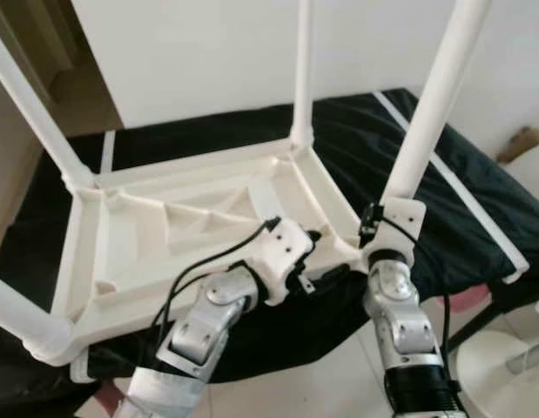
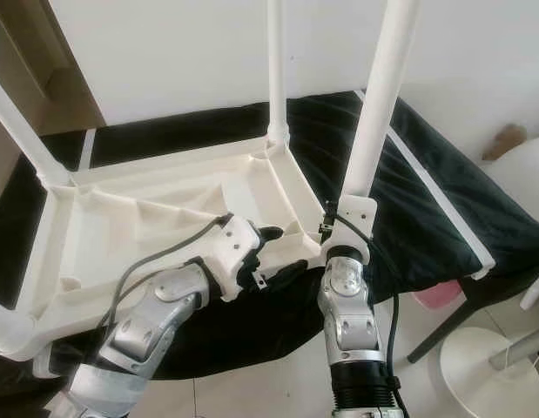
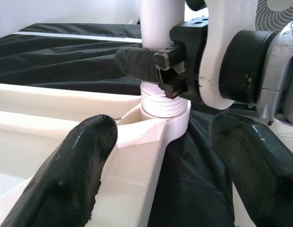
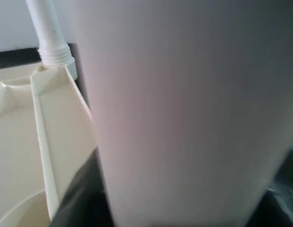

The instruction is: Building children table

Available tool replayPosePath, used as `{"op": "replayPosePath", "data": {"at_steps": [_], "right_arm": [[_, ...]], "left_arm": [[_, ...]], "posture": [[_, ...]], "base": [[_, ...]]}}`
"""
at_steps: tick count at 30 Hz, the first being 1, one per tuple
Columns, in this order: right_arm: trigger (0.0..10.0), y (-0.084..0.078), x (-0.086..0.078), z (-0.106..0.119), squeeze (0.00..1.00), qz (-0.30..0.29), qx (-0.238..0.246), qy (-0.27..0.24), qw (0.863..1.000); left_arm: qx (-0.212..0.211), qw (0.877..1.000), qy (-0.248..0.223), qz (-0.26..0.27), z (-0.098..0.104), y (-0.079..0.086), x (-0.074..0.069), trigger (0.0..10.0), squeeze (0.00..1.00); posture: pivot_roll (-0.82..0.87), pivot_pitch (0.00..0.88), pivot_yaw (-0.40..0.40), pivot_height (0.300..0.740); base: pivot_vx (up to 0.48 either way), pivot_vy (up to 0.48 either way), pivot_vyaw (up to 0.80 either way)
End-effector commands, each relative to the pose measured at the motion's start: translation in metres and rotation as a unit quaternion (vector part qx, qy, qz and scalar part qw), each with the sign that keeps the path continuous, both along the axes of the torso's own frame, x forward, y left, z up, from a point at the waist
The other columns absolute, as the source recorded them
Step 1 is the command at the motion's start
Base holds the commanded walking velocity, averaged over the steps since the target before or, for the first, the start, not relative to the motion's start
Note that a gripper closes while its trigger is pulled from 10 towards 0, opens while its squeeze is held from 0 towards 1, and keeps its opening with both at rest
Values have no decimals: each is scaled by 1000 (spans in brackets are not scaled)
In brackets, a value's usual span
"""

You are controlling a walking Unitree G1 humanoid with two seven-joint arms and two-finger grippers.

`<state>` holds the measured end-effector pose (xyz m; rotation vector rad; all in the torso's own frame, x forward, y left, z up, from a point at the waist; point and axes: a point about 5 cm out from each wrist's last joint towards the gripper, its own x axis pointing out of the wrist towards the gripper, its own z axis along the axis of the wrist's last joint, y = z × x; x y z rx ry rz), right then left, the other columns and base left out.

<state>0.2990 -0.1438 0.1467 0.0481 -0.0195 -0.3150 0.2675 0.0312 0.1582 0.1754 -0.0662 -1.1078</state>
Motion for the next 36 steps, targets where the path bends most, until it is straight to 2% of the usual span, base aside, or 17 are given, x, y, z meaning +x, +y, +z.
{"op": "replayPosePath", "data": {"at_steps": [1,9,10,16,27,28,29,32,34,36], "right_arm": [[10000,-5,-5,-12,1000,-8,5,30,1000],[10000,-10,-7,-5,1000,21,-3,4,1000],[10000,-15,-8,-5,1000,26,-6,-3,1000],[10000,-30,-16,-6,1000,114,-26,-32,993],[10000,-46,-13,-3,1000,195,-29,-46,979],[10000,-46,-11,-2,0,218,-40,-49,974],[10000,-46,-11,-2,0,218,-40,-49,974],[10000,-44,-2,0,0,286,-54,-55,955],[10000,-44,-2,0,0,286,-54,-55,955],[10000,-40,3,-1,0,329,-67,-50,941]], "left_arm": [[6,1000,-4,15,0,3,1,10000,0],[6,1000,-6,19,1,4,2,10000,0],[6,1000,-6,19,1,4,2,10000,0],[9,1000,-9,15,3,4,4,10000,0],[21,1000,-13,12,1,4,5,10000,0],[22,1000,-13,12,1,4,6,10000,0],[22,1000,-13,12,1,4,6,10000,0],[38,999,-27,13,-3,4,6,10000,0],[38,999,-27,13,-3,4,6,10000,0],[47,999,-23,8,-8,4,5,10000,0]], "posture": [[-32,0,35,740],[-27,0,34,740],[-28,0,37,740],[-30,0,55,740],[-32,0,62,740],[-31,0,63,740],[-31,0,63,740],[-23,0,65,740],[-23,0,65,740],[-22,0,70,740]], "base": [[0,0,0],[0,0,0],[0,0,0],[0,0,0],[0,0,0],[0,0,0],[0,0,0],[0,0,0],[0,0,0],[0,0,0]]}}
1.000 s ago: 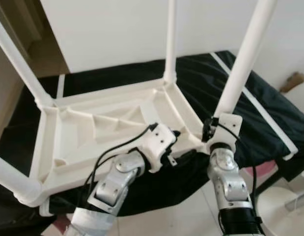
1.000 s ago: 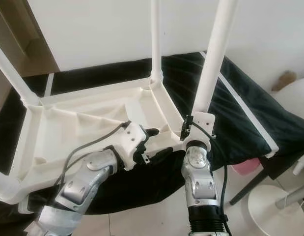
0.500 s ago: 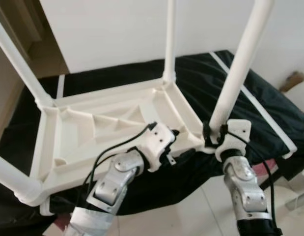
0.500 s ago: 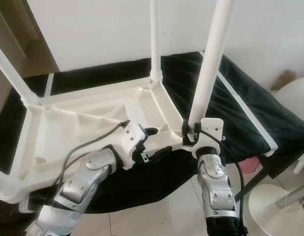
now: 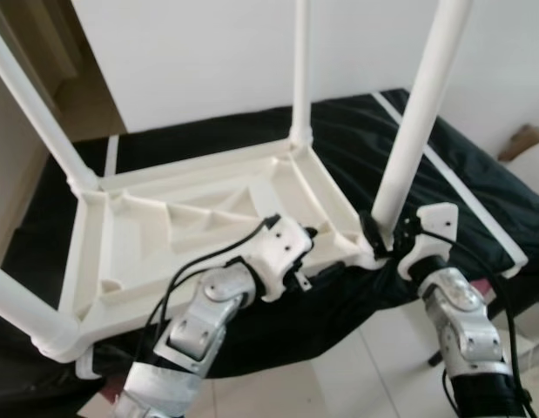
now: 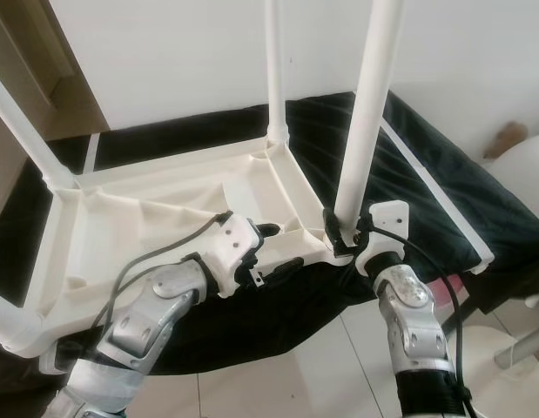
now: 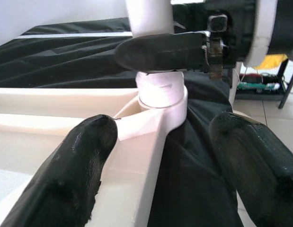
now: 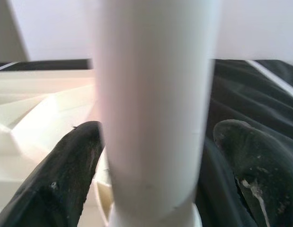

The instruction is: Building children table

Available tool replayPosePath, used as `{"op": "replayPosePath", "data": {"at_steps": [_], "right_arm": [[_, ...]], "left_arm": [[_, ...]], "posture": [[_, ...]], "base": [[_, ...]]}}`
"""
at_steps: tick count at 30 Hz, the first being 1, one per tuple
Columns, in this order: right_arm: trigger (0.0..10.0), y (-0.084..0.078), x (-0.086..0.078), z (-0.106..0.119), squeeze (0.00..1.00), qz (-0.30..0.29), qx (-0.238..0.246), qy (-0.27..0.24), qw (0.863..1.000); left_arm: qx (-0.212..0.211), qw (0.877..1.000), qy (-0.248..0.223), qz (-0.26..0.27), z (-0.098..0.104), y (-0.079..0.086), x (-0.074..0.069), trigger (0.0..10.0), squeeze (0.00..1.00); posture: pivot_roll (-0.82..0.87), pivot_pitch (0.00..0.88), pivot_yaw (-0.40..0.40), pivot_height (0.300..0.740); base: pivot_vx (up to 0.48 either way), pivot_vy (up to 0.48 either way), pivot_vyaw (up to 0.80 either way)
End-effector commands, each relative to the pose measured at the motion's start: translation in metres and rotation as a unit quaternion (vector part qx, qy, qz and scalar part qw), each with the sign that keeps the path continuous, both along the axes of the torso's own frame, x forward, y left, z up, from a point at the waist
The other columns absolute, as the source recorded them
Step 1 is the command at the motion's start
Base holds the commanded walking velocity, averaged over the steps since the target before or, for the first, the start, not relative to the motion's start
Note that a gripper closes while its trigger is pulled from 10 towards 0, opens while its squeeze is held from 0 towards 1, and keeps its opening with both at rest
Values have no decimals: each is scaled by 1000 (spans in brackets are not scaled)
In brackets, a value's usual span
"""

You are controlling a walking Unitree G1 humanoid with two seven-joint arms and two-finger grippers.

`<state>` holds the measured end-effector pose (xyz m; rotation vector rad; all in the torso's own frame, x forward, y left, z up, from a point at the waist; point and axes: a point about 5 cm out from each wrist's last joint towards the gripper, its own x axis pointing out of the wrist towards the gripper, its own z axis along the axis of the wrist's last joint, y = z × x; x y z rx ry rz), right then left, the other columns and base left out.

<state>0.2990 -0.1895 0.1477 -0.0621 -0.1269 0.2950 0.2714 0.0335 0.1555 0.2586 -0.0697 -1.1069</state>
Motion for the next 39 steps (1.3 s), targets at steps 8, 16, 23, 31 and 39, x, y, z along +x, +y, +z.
{"op": "replayPosePath", "data": {"at_steps": [8,16,23,31,39], "right_arm": [[10000,11,26,1,0,93,-38,18,995],[0,3,31,-4,0,105,-69,37,991],[0,0,24,-21,0,133,-74,77,985],[10000,-6,24,-30,0,104,-99,93,985],[10000,-2,26,-36,0,11,-66,115,991]], "left_arm": [[21,1000,6,7,-8,0,1,10000,0],[22,1000,-3,16,-8,0,1,10000,0],[20,1000,-6,20,-7,-2,2,10000,0],[23,1000,-5,18,-8,-3,2,10000,0],[22,1000,-4,22,-8,-3,2,10000,0]], "posture": [[-7,0,69,740],[2,0,63,740],[-4,0,65,740],[-21,0,75,740],[-18,0,71,740]], "base": [[0,0,0],[0,0,0],[0,0,0],[0,0,0],[0,0,0]]}}
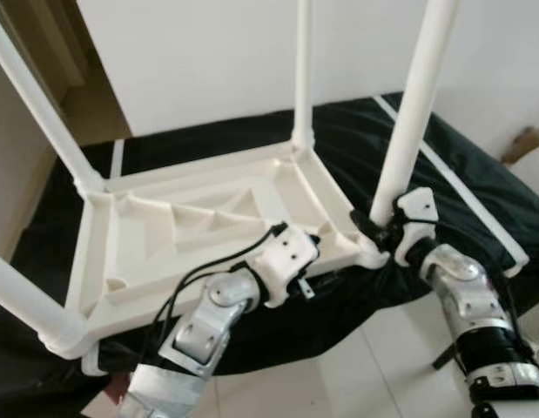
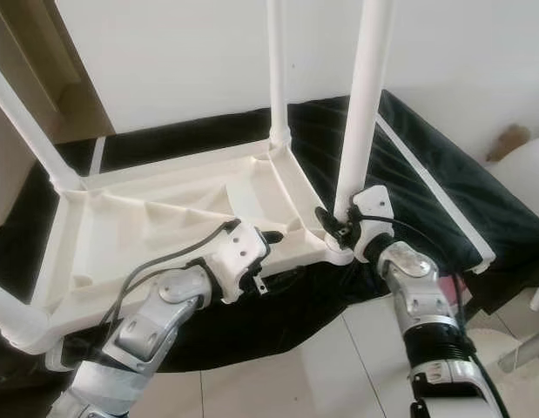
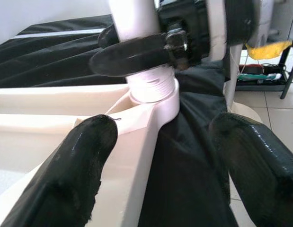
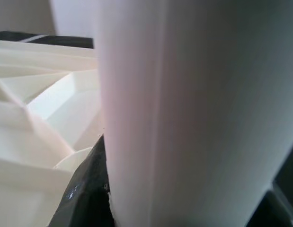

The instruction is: Building children table

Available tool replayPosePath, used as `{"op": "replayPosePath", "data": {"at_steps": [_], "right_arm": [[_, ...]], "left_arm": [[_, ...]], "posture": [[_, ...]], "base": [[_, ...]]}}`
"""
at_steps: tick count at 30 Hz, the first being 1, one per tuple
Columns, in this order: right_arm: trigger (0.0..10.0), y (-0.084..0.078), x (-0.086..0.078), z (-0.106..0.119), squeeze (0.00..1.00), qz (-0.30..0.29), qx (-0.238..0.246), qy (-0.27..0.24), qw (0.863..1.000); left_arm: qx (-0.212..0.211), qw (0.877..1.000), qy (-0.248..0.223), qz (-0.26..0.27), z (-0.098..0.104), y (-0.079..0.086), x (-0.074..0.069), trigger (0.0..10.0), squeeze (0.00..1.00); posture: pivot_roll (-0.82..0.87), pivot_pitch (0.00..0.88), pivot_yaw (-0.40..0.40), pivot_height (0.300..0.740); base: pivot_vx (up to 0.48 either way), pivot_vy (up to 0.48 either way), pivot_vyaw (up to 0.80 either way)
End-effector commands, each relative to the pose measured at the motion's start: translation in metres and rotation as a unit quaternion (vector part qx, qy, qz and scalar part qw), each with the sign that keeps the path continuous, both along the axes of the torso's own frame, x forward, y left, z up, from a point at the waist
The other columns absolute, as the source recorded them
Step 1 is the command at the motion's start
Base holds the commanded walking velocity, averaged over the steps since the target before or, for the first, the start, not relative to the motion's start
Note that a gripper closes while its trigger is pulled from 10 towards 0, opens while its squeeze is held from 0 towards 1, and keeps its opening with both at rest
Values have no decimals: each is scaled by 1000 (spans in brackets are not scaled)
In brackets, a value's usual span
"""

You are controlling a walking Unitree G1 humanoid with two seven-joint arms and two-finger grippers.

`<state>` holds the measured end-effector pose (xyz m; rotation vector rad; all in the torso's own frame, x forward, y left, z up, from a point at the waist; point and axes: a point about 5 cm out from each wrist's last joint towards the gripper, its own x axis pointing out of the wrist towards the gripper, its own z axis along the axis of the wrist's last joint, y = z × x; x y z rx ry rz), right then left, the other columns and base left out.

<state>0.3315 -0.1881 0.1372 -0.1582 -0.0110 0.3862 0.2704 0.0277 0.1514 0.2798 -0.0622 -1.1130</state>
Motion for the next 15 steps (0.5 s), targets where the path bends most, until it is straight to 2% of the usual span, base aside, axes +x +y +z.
{"op": "replayPosePath", "data": {"at_steps": [1,9,13,15], "right_arm": [[10000,-3,-6,-26,0,-33,-12,63,997],[10000,12,-10,-28,0,-92,31,68,993],[10000,29,-16,-31,0,-166,72,89,979],[10000,31,-16,-30,0,-176,76,90,977]], "left_arm": [[11,1000,-2,24,-4,3,3,10000,0],[9,1000,-2,29,-5,3,3,10000,0],[7,1000,-3,30,-5,2,2,10000,0],[7,1000,-3,30,-5,1,2,10000,0]], "posture": [[-18,0,71,740],[-18,0,66,740],[-23,0,52,740],[-23,0,52,740]], "base": [[0,0,0],[0,0,0],[0,0,0],[0,0,0]]}}
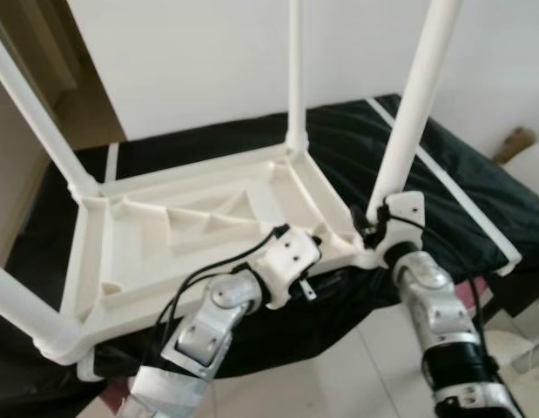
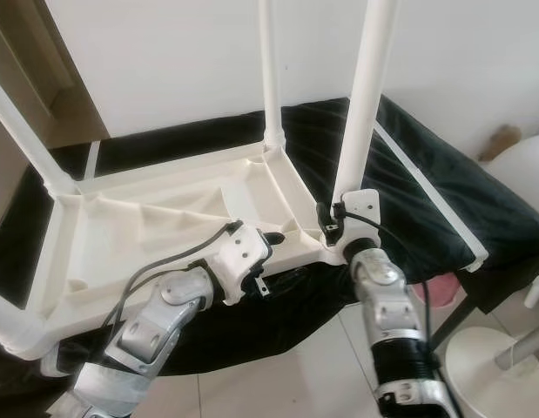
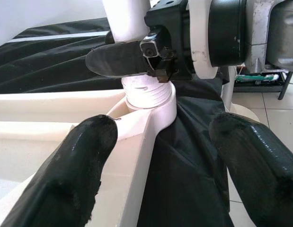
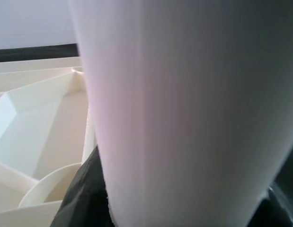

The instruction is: Building children table

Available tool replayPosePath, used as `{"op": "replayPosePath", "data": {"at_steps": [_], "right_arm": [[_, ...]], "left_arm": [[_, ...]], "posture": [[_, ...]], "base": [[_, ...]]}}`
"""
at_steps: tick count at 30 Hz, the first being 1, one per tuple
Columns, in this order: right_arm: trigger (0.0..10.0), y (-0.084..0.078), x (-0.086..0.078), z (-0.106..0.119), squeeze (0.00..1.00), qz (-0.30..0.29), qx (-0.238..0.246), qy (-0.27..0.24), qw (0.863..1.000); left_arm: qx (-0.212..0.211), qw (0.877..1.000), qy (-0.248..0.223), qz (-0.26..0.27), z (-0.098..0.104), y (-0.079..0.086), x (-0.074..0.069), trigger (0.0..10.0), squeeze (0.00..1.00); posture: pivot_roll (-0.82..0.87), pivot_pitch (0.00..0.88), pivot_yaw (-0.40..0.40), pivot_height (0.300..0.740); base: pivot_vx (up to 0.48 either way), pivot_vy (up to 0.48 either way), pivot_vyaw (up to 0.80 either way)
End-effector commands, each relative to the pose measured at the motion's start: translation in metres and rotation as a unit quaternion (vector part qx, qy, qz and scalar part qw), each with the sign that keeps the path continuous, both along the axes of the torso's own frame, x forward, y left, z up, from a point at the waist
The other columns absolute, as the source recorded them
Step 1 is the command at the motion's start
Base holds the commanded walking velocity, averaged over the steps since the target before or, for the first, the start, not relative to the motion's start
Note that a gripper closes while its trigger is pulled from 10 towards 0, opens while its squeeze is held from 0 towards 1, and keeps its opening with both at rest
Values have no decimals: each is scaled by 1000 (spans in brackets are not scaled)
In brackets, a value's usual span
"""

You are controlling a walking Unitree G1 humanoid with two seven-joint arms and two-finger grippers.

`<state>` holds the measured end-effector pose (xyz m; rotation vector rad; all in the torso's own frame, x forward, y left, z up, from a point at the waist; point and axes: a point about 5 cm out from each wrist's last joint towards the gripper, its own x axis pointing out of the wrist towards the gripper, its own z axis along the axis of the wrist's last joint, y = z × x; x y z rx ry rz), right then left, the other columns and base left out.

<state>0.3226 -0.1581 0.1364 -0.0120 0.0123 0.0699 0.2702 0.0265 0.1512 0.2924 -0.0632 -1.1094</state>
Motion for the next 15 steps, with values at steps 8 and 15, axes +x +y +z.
{"op": "replayPosePath", "data": {"at_steps": [8,15], "right_arm": [[10000,16,-16,-30,0,-183,78,85,976],[10000,37,-21,-24,0,-153,82,82,981]], "left_arm": [[0,1000,-1,28,-4,-1,3,10000,0],[1,1000,-3,26,-4,-1,4,10000,0]], "posture": [[-32,0,52,740],[-30,0,47,740]], "base": [[0,0,0],[0,0,0]]}}
